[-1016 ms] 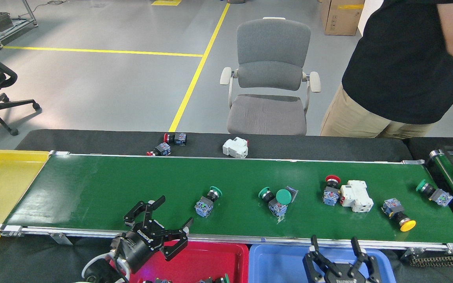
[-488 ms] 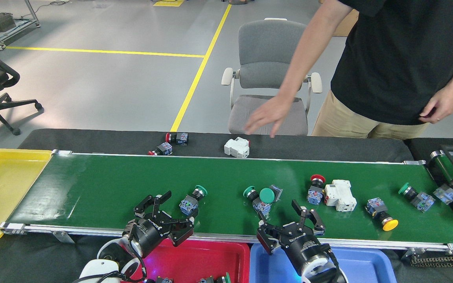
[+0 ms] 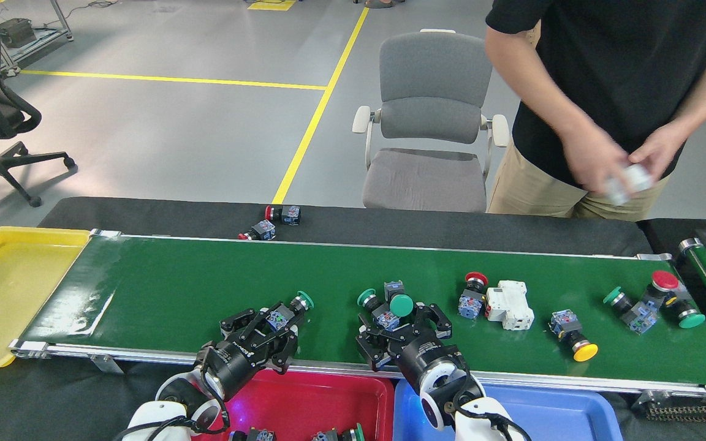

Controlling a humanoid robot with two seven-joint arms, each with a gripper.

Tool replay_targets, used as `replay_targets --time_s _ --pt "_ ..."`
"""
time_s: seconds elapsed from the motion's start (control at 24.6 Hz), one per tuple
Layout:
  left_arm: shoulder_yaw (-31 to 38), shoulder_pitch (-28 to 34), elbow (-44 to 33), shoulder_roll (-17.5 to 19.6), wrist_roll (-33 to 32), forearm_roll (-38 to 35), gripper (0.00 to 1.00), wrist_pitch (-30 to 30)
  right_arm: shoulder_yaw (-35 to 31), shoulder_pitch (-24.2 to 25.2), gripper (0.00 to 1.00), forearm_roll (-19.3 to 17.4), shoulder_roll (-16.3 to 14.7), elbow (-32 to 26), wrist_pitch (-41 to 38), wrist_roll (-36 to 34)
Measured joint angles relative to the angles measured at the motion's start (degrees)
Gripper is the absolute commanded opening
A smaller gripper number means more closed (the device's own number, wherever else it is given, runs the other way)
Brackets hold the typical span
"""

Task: Pick switch part from conveyor to tray

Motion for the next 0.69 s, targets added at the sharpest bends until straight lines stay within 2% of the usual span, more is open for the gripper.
replay_targets --time_s 0.08,0.16,0.2,0.28,0.33,0.45,0.69 --pt "-0.01 2.72 -4.66 0.49 0.10 0.03 0.02 -3.07 0.24 -0.10 0.05 0.94 0.00 0.00 0.03 0.03" --pt "0.49 7.87 -12.48 2.92 0.03 0.32 0.12 -7.38 0.40 -0.10 0.02 1.05 0.00 0.00 0.11 0.09" --pt "1.17 11.42 -16.23 4.52 -0.06 0.79 0.29 -8.55 0.41 -0.09 0.02 1.05 0.00 0.00 0.09 0.09" --pt "2.43 17.87 -22.23 6.20 -0.33 1.65 0.90 -9.80 0.41 0.07 0.02 1.06 0.00 -0.17 0.02 0.10" --pt "3.07 19.75 -23.87 6.23 -0.44 1.67 1.00 -10.19 0.41 0.29 0.02 1.10 0.00 -0.35 -0.01 0.10" --pt "5.69 21.25 -25.50 6.17 -0.52 2.22 1.00 -10.57 0.51 1.91 0.02 1.18 -0.10 -2.65 -0.22 0.09" --pt "14.46 21.77 -25.66 5.48 -0.44 2.50 1.00 -10.62 1.93 8.57 0.02 1.20 -2.02 -14.71 -2.28 -0.03"
